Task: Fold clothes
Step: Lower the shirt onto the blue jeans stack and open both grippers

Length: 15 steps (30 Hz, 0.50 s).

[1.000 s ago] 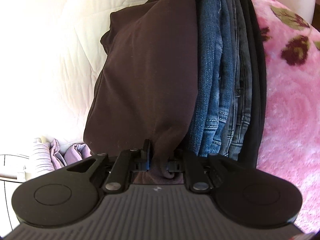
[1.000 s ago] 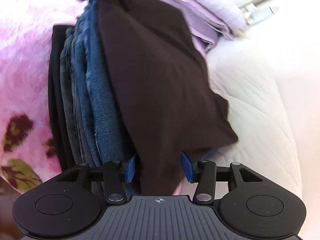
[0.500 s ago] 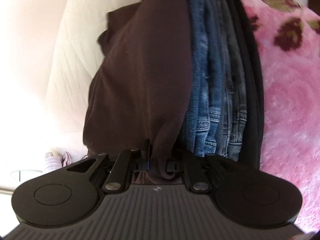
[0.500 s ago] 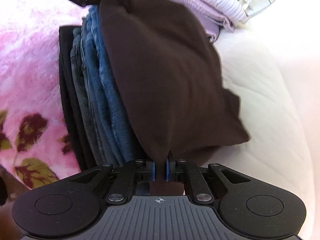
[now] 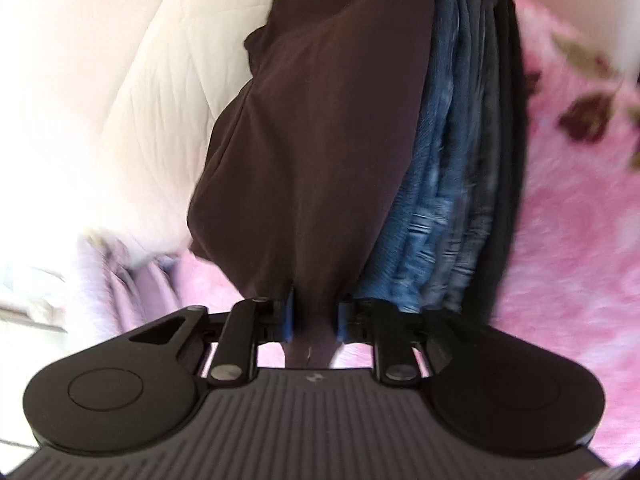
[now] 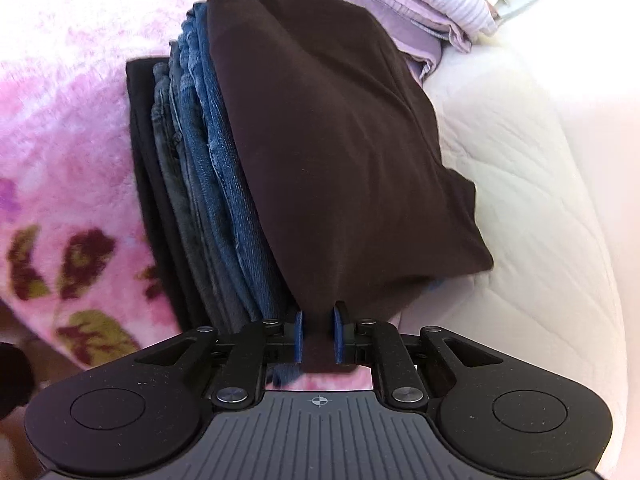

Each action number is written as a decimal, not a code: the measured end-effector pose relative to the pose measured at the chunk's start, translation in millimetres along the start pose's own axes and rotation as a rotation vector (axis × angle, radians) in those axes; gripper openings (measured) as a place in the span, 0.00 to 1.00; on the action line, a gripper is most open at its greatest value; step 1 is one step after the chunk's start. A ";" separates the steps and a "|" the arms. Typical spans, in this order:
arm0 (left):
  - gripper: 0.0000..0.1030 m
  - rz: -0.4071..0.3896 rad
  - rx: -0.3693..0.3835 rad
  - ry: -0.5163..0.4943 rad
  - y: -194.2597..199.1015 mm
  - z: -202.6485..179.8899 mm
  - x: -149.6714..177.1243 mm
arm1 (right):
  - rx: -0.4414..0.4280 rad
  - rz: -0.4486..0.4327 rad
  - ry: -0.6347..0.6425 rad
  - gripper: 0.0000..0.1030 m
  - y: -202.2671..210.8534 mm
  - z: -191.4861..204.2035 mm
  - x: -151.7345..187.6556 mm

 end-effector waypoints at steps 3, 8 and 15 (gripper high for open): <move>0.21 -0.007 -0.003 0.105 22.7 15.1 8.9 | -0.002 -0.020 -0.067 0.13 19.9 -13.0 -4.5; 0.25 0.006 -0.027 0.237 1.8 46.3 3.2 | 0.044 -0.138 -0.217 0.13 29.5 -56.9 -28.6; 0.24 0.025 -0.060 0.422 -27.4 90.0 -4.9 | 0.069 -0.130 -0.387 0.13 -72.3 -123.7 -47.1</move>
Point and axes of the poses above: each gripper's, at about its wrist camera, not at the fingertips, and y roughly against the way its jaws point, z to its left, x to its underside, the point moved 2 cm from there along -y, roughly the way its jaws point, and after that the axes turned 11 degrees about -z, right-handed, at the moved point
